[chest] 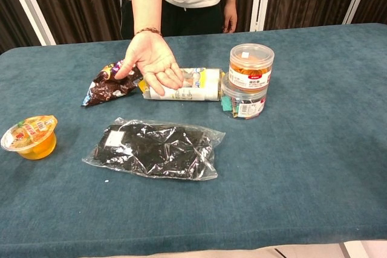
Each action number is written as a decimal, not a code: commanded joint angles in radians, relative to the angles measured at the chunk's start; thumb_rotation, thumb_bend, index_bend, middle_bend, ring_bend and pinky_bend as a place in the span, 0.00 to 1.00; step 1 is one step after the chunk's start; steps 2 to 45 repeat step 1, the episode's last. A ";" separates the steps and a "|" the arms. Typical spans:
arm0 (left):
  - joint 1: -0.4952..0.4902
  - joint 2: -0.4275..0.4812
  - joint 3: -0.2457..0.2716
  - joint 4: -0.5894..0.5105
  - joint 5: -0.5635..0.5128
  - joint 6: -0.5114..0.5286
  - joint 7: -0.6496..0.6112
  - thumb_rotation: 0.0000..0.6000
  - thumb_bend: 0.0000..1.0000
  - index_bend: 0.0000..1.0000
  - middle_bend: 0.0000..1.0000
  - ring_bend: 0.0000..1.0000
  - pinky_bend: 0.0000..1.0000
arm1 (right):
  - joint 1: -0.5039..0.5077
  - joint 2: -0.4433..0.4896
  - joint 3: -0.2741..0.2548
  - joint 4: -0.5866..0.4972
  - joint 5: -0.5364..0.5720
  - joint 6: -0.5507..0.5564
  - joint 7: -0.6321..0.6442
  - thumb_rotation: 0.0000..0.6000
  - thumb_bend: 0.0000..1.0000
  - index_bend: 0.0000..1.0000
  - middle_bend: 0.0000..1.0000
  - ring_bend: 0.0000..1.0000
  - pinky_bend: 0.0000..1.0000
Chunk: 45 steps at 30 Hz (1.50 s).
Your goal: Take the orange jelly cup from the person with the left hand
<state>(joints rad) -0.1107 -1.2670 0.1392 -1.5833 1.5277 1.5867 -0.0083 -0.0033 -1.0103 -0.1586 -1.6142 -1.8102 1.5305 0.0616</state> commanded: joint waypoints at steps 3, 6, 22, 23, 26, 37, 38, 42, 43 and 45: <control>0.049 -0.029 0.010 0.076 0.037 0.045 0.049 1.00 0.22 0.00 0.00 0.00 0.00 | -0.004 -0.003 0.001 -0.001 0.002 0.004 -0.006 1.00 0.21 0.00 0.00 0.00 0.00; 0.049 -0.029 0.010 0.076 0.037 0.045 0.049 1.00 0.22 0.00 0.00 0.00 0.00 | -0.004 -0.003 0.001 -0.001 0.002 0.004 -0.006 1.00 0.21 0.00 0.00 0.00 0.00; 0.049 -0.029 0.010 0.076 0.037 0.045 0.049 1.00 0.22 0.00 0.00 0.00 0.00 | -0.004 -0.003 0.001 -0.001 0.002 0.004 -0.006 1.00 0.21 0.00 0.00 0.00 0.00; 0.049 -0.029 0.010 0.076 0.037 0.045 0.049 1.00 0.22 0.00 0.00 0.00 0.00 | -0.004 -0.003 0.001 -0.001 0.002 0.004 -0.006 1.00 0.21 0.00 0.00 0.00 0.00; 0.049 -0.029 0.010 0.076 0.037 0.045 0.049 1.00 0.22 0.00 0.00 0.00 0.00 | -0.004 -0.003 0.001 -0.001 0.002 0.004 -0.006 1.00 0.21 0.00 0.00 0.00 0.00; 0.049 -0.029 0.010 0.076 0.037 0.045 0.049 1.00 0.22 0.00 0.00 0.00 0.00 | -0.004 -0.003 0.001 -0.001 0.002 0.004 -0.006 1.00 0.21 0.00 0.00 0.00 0.00; 0.049 -0.029 0.010 0.076 0.037 0.045 0.049 1.00 0.22 0.00 0.00 0.00 0.00 | -0.004 -0.003 0.001 -0.001 0.002 0.004 -0.006 1.00 0.21 0.00 0.00 0.00 0.00; 0.049 -0.029 0.010 0.076 0.037 0.045 0.049 1.00 0.22 0.00 0.00 0.00 0.00 | -0.004 -0.003 0.001 -0.001 0.002 0.004 -0.006 1.00 0.21 0.00 0.00 0.00 0.00; 0.049 -0.029 0.010 0.076 0.037 0.045 0.049 1.00 0.22 0.00 0.00 0.00 0.00 | -0.004 -0.003 0.001 -0.001 0.002 0.004 -0.006 1.00 0.21 0.00 0.00 0.00 0.00; 0.049 -0.029 0.010 0.076 0.037 0.045 0.049 1.00 0.22 0.00 0.00 0.00 0.00 | -0.004 -0.003 0.001 -0.001 0.002 0.004 -0.006 1.00 0.21 0.00 0.00 0.00 0.00</control>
